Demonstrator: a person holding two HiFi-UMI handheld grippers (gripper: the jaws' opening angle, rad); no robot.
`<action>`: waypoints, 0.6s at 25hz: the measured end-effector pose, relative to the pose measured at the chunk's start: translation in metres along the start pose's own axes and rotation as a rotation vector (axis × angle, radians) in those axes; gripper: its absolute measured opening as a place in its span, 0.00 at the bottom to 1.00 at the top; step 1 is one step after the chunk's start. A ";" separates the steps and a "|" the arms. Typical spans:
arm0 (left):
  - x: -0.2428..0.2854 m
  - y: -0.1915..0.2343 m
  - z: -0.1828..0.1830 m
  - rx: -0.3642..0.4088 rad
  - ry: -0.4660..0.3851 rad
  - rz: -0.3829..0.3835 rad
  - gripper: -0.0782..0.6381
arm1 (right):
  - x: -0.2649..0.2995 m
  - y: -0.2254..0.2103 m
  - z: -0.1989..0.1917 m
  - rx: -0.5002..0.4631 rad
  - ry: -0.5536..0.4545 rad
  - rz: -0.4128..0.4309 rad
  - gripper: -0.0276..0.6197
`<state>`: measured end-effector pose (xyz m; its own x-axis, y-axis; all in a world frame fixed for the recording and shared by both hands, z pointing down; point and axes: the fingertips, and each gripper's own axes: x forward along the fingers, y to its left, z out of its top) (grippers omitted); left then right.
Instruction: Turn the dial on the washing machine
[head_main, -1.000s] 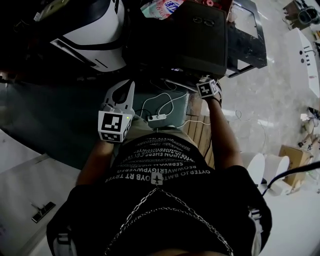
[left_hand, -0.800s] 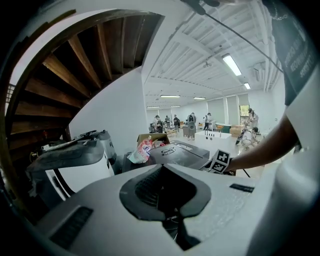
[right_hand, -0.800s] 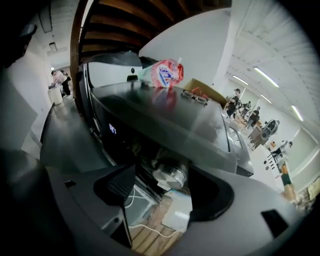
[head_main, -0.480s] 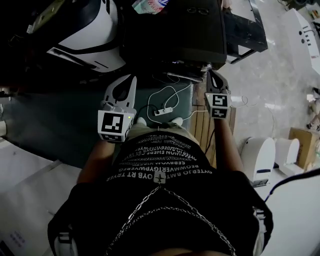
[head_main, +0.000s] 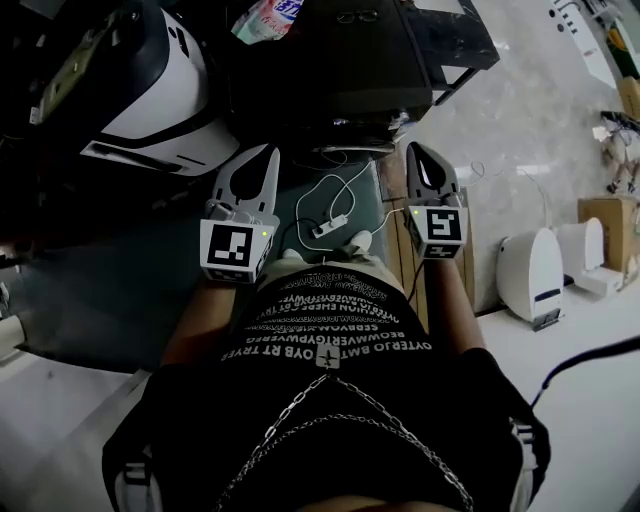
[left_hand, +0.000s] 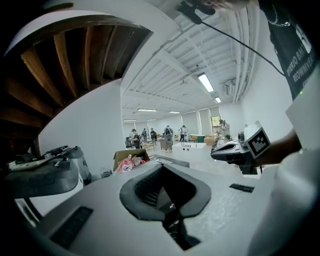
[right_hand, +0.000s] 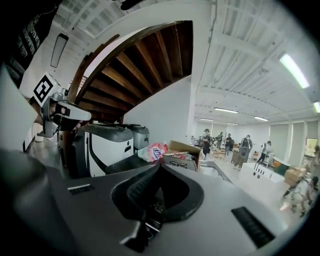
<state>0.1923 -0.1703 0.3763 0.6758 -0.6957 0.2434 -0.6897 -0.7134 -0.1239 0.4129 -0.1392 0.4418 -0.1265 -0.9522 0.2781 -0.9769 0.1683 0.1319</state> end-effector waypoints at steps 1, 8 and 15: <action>-0.004 0.002 -0.003 -0.004 -0.001 -0.011 0.12 | -0.003 0.005 0.002 0.000 0.005 -0.008 0.04; -0.031 0.017 -0.010 0.001 -0.031 -0.076 0.12 | -0.027 0.031 0.011 0.024 0.027 -0.084 0.04; -0.041 0.017 -0.029 0.012 -0.013 -0.106 0.12 | -0.036 0.045 0.022 -0.055 0.011 -0.141 0.04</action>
<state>0.1457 -0.1516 0.3924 0.7482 -0.6172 0.2433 -0.6110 -0.7840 -0.1099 0.3693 -0.1029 0.4164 0.0131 -0.9645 0.2637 -0.9739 0.0474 0.2219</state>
